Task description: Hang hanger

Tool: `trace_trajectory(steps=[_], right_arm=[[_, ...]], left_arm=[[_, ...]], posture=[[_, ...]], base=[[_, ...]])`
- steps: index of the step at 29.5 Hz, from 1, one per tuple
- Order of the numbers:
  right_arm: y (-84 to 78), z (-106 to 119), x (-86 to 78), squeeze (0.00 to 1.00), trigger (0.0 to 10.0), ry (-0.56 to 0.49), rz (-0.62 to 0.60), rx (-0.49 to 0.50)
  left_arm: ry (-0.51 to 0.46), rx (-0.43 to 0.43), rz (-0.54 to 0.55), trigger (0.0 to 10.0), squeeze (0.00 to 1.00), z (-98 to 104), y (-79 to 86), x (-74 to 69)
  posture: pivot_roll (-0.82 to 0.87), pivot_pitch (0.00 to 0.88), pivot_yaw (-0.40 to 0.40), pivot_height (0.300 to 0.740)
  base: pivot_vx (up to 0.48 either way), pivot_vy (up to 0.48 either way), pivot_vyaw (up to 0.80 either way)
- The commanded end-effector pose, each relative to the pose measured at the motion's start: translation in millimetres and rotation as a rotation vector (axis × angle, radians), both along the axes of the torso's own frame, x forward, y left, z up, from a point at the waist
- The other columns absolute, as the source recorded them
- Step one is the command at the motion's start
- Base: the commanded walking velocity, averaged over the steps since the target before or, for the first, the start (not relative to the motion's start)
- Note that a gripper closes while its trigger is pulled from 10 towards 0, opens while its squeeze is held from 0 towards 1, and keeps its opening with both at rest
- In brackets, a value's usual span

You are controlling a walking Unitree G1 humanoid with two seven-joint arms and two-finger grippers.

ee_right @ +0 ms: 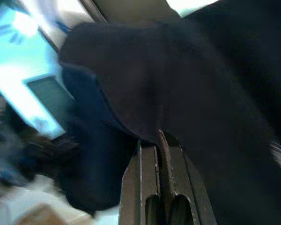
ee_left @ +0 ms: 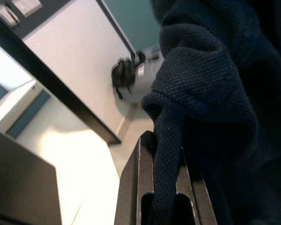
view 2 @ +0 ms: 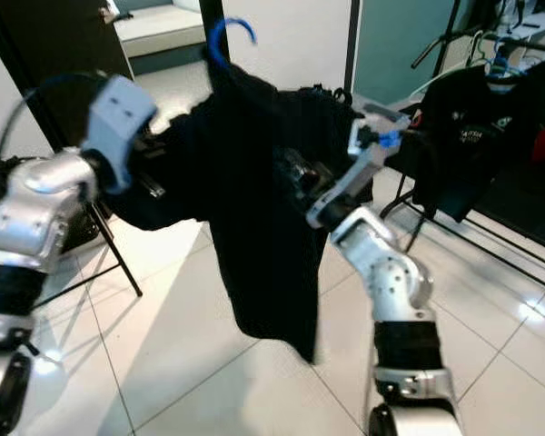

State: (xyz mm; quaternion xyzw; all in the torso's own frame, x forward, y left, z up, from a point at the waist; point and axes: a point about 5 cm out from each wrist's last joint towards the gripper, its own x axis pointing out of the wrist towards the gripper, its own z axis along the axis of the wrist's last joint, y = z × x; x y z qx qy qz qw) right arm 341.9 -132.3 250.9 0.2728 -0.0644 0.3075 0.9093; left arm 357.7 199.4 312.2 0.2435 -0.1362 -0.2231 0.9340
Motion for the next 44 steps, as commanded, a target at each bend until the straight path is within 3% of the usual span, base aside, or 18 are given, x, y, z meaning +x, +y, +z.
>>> trace_trajectory(steps=[1,4,9,10,15,16,18,19,24,25,26,27,28,31,40,41,43,44], right_arm=[[-16.9,-7,3.5,0.0,0.0,0.018,-0.059,-0.053],[-38.0,-3,4.4,0.0,0.0,0.015,-0.121,-0.057],[-41.9,-3,1.3,0.0,0.0,0.015,-0.116,-0.086],[-40.0,-4,-0.4,0.0,10.0,0.016,-0.098,-0.099],[-20.6,-5,-12.3,0.0,10.0,-0.008,0.04,-0.09],[-14.8,-4,-16.0,0.41,10.0,-0.024,0.092,-0.092],[-11.9,-4,-17.9,0.41,10.0,-0.033,0.122,-0.095],[0.0,-1,-33.2,1.0,10.0,-0.09,0.28,-0.163],[3.4,-1,-39.4,1.0,10.0,-0.108,0.338,-0.193],[3.8,5,-55.2,1.0,10.0,-0.171,0.456,-0.257],[3.8,5,-55.2,1.0,10.0,-0.171,0.456,-0.257],[0.2,16,-74.9,1.0,10.0,-0.237,0.595,-0.283],[0.2,16,-74.9,1.0,10.0,-0.237,0.595,-0.283],[-24.1,63,-111.2,1.0,10.0,-0.408,0.793,-0.243],[-49.7,97,-127.7,1.0,10.0,-0.54,0.829,-0.213],[-62.7,110,-126.5,1.0,10.0,-0.591,0.76,-0.203],[-62.7,110,-126.5,1.0,10.0,-0.591,0.76,-0.203],[-76.2,120,-118.7,1.0,10.0,-0.611,0.641,-0.212]], left_arm=[[-0.108,-0.011,-0.028,10.0,0.0,28,10.7,-9.8],[-0.119,0.022,-0.02,10.0,0.0,30,15.9,-12.1],[-0.127,0.003,-0.015,10.0,0.0,30,16.0,-13.3],[-0.128,-0.002,-0.017,10.0,0.0,30,15.0,-13.6],[-0.109,-0.036,-0.06,10.0,0.0,22,4.8,-13.1],[-0.098,-0.05,-0.079,10.0,0.0,18,0.6,-12.8],[-0.092,-0.059,-0.091,10.0,0.0,16,-1.8,-12.6],[-0.066,-0.068,-0.116,10.0,0.0,5,-10.6,-12.0],[-0.059,-0.068,-0.123,10.0,0.0,2,-13.1,-12.0],[-0.055,-0.059,-0.124,10.0,0.0,0,-13.8,-11.5],[-0.055,-0.059,-0.124,10.0,0.0,0,-13.8,-11.5],[-0.053,-0.05,-0.121,10.0,0.0,-1,-11.6,-10.9],[-0.053,-0.05,-0.121,10.0,0.0,-1,-11.6,-10.9],[-0.034,0.034,-0.135,10.0,0.0,-4,-3.3,-11.5],[-0.013,0.115,-0.194,10.0,0.0,-12,-1.4,-15.2],[-0.003,0.147,-0.25,10.0,0.0,-16,-3.2,-19.0],[-0.003,0.147,-0.25,10.0,0.0,-16,-3.2,-19.0],[0.008,0.168,-0.316,10.0,0.0,-18,-6.2,-24.1]], posture=[[-0.02,0.038,0.02,0.74],[-0.02,0.036,0.019,0.74],[-0.03,0.031,0.019,0.74],[-0.03,0.031,0.019,0.74],[-0.03,0.025,0.019,0.74],[-0.03,0.024,0.019,0.74],[-0.03,0.024,0.019,0.74],[-0.03,0.019,0.016,0.74],[-0.03,0.019,0.016,0.74],[-0.04,0.022,0.014,0.74],[-0.04,0.022,0.014,0.74],[-0.04,0.026,0.013,0.74],[-0.04,0.026,0.013,0.74],[-0.04,0.029,0.013,0.74],[-0.06,0.034,0.012,0.74],[-0.06,0.037,0.011,0.74],[-0.06,0.037,0.011,0.74],[-0.06,0.037,0.009,0.74]], base=[[0.0,0.0,0.0],[0.0,0.0,0.0],[0.0,0.0,0.0],[0.0,0.0,0.0],[0.0,0.0,0.0],[0.0,0.0,0.0],[0.0,0.0,0.0],[0.0,0.0,0.0],[0.0,0.0,0.0],[0.0,0.0,0.0],[0.0,0.0,0.0],[0.0,0.0,0.0],[0.0,0.0,0.0],[0.0,0.0,0.0],[0.0,0.0,0.0],[0.0,0.0,0.0],[0.0,0.0,0.0],[0.0,0.0,0.0]])
